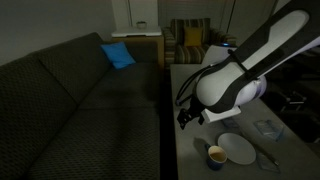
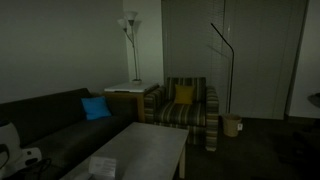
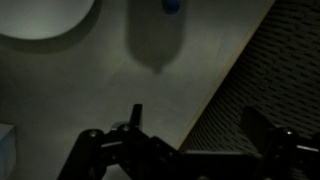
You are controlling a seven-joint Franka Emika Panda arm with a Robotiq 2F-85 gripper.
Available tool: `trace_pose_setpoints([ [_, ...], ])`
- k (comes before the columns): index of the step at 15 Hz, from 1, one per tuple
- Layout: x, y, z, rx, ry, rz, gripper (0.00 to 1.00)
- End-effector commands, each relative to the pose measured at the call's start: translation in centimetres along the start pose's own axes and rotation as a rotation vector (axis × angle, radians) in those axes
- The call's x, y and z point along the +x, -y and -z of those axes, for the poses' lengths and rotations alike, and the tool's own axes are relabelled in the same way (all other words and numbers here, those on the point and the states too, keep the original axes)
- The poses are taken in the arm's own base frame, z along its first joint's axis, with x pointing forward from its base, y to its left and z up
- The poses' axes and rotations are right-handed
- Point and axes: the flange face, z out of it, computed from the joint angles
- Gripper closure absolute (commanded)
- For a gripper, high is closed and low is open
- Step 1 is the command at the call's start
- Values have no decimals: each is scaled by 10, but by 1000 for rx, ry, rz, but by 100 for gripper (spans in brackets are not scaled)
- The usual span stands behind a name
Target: Remove the mug from the plate.
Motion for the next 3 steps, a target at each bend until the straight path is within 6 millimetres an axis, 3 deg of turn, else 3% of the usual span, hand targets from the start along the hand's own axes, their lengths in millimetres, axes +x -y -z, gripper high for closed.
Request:
trace_pose_setpoints([
  [1, 7, 7, 20, -5, -53, 44, 0],
  [3, 10, 9, 28, -5, -75, 42, 0],
])
